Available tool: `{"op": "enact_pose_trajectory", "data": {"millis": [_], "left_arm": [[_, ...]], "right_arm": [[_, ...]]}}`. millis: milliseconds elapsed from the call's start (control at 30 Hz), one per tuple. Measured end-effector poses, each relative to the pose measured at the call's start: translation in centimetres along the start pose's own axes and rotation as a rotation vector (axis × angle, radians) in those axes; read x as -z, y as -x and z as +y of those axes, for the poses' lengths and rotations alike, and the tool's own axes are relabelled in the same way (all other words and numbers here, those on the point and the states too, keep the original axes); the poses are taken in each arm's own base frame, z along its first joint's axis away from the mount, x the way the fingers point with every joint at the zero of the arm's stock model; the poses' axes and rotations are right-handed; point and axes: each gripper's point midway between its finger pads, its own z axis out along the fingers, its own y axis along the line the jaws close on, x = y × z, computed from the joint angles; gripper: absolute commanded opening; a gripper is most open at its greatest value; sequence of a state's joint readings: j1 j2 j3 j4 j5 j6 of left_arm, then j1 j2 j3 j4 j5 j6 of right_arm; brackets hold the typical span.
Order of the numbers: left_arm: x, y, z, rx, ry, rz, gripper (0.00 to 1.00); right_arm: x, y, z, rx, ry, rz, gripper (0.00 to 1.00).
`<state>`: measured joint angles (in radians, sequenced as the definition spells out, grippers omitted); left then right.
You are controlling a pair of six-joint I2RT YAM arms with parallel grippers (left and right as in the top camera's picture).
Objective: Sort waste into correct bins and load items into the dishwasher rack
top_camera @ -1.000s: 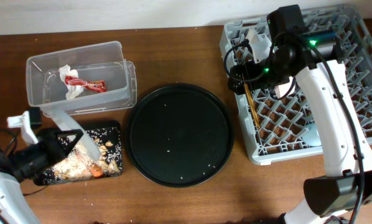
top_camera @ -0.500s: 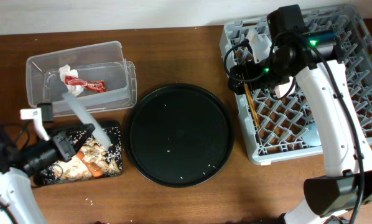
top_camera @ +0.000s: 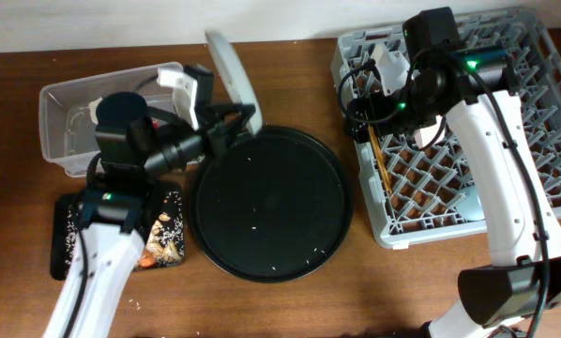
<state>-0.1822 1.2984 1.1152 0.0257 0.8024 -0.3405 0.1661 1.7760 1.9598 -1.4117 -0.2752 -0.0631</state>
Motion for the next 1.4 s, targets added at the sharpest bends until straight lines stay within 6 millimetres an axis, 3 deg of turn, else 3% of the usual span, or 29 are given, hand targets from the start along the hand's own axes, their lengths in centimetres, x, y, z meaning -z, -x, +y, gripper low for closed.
{"op": "enact_pose_trajectory", "data": {"millis": [33, 100, 133, 200, 300, 400, 567, 667, 700, 733, 800, 867, 933, 967, 1000, 1033, 1133, 1233, 1300, 1400], "left_arm": [[-1.0, 1.8, -0.2, -0.003, -0.071, -0.068, 0.0], [-3.4, 2.9, 0.6, 0.011, -0.204, -0.136, 0.0], [-4.6, 2.2, 1.7, 0.061, -0.244, -0.129, 0.0], [-7.2, -1.2, 4.5, 0.196, -0.335, -0.092, 0.0], [-9.7, -5.6, 5.7, 0.363, -0.422, -0.017, 0.0], [-11.4, -8.5, 4.8, 0.471, -0.461, 0.073, 0.0], [-12.5, -8.8, 2.1, 0.465, -0.52, 0.107, 0.0], [-13.3, -9.8, -0.2, 0.467, -0.56, 0.143, 0.0], [-13.8, -10.4, -1.5, 0.467, -0.582, 0.163, 0.0], [-14.0, -10.9, -2.6, 0.466, -0.6, 0.178, 0.0], [-14.8, -12.1, -4.5, 0.48, -0.626, 0.221, 0.0], [-15.4, -13.0, -4.9, 0.516, -0.61, 0.25, 0.0], [-16.3, -14.0, -4.4, 0.575, -0.554, 0.27, 0.18], [-16.8, -14.4, -4.0, 0.6, -0.517, 0.27, 0.44], [-17.3, -14.7, -3.6, 0.626, -0.482, 0.269, 0.83], [-17.5, -14.8, -3.4, 0.626, -0.465, 0.256, 0.99], [-17.9, -14.1, -3.2, 0.576, -0.455, 0.214, 0.99], [-17.9, -11.6, -2.8, 0.505, -0.464, 0.174, 0.99], [-16.8, -9.8, 0.0, 0.504, -0.38, 0.179, 0.99], [-13.6, -10.0, 3.4, 0.548, -0.183, 0.273, 0.99]], "right_arm": [[0.0, 0.0, 0.0, 0.0, 0.0, 0.001, 0.98], [0.0, 0.0, 0.0, 0.0, 0.0, 0.0, 0.98], [0.0, 0.1, 0.0, 0.001, 0.0, -0.002, 0.98], [0.0, 0.0, 0.0, 0.001, 0.0, -0.001, 0.98], [0.0, 0.0, 0.0, 0.0, 0.0, -0.001, 0.98], [0.0, 0.0, 0.0, 0.001, 0.0, -0.001, 0.98], [0.0, 1.6, -0.1, 0.017, -0.006, -0.064, 0.98], [0.7, 0.7, 0.1, 0.012, -0.007, -0.045, 0.98], [1.5, 0.6, 0.3, 0.018, -0.009, -0.064, 0.98], [4.0, 0.4, 0.9, 0.037, -0.017, -0.127, 0.98], [9.9, -0.7, 2.7, 0.08, -0.03, -0.286, 0.98], [15.7, -2.6, 4.4, 0.124, -0.04, -0.44, 0.98], [19.4, -4.9, 5.6, 0.148, -0.045, -0.532, 0.98], [20.0, -5.8, 5.8, 0.151, -0.046, -0.54, 0.98], [19.7, -6.1, 5.8, 0.145, -0.044, -0.52, 0.98], [19.4, -6.1, 5.7, 0.142, -0.044, -0.506, 0.98], [17.9, -5.7, 5.2, 0.126, -0.04, -0.453, 0.98], [18.1, -6.0, 5.3, 0.128, -0.041, -0.461, 0.98], [19.3, -6.7, 5.7, 0.137, -0.043, -0.496, 0.98], [20.6, -7.7, 6.1, 0.149, -0.046, -0.538, 0.98]]}}
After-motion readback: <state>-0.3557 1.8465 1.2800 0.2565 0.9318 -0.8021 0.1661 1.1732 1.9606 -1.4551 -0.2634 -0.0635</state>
